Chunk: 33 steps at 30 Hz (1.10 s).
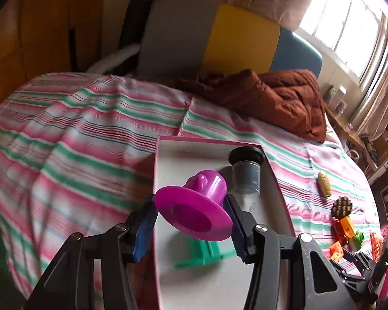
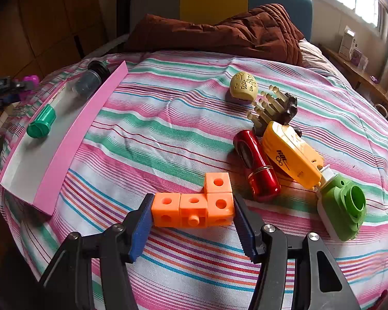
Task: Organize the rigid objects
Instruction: 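Lower the magenta cup onto the tray with the left gripper while the right gripper holds the orange cubes, then hold the orange cubes above the bed with the right gripper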
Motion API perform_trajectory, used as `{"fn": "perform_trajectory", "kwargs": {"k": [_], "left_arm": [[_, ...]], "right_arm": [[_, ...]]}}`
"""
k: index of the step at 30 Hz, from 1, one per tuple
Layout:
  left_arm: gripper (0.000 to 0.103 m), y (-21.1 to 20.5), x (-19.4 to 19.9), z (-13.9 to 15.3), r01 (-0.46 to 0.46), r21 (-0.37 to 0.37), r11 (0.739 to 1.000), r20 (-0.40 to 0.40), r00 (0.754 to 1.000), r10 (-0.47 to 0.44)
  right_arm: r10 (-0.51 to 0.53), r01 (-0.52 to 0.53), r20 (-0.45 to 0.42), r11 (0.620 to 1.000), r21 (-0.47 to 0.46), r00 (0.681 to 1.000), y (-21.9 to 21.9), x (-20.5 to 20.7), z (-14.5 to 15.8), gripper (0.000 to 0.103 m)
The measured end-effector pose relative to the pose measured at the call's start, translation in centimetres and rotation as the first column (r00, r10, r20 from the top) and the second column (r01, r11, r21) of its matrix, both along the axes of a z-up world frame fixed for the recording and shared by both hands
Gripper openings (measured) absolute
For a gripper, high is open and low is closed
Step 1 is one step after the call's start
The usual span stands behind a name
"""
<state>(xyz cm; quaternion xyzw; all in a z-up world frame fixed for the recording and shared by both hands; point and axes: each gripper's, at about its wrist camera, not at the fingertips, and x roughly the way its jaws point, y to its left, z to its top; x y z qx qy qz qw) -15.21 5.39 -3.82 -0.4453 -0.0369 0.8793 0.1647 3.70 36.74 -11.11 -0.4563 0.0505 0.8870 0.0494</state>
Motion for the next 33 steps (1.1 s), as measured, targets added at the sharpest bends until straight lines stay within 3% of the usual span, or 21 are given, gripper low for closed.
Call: {"fn": "perform_trajectory", "kwargs": {"k": [12,15,19,26,33], "left_arm": [[0.054,3.5,-4.7,-4.5,0.041,-0.132,0.99,0.057,0.998,-0.034],[0.066,3.4,-4.5,-4.6,0.038,-0.135,0.99,0.05,0.998,-0.031],[0.069,2.7,-3.2,-3.8,0.037,-0.104,0.994,0.038,0.999,-0.033],[0.07,1.8,1.2,-0.9,-0.001,-0.152,0.988,-0.066,0.998,-0.009],[0.07,1.3,6.3,1.1,-0.001,-0.141,0.99,-0.126,0.992,-0.017]], "right_arm": [[0.003,-0.003,0.003,1.0,-0.005,1.0,0.1,0.0,0.0,0.059],[0.004,-0.004,0.004,1.0,-0.004,1.0,0.1,-0.1,0.0,0.059],[0.001,-0.001,0.008,1.0,-0.003,1.0,0.1,-0.1,0.0,0.059],[-0.012,0.012,0.01,1.0,0.003,1.0,-0.1,-0.1,0.0,0.059],[-0.032,0.032,0.011,0.999,-0.002,0.999,-0.2,0.2,0.0,0.059]]}}
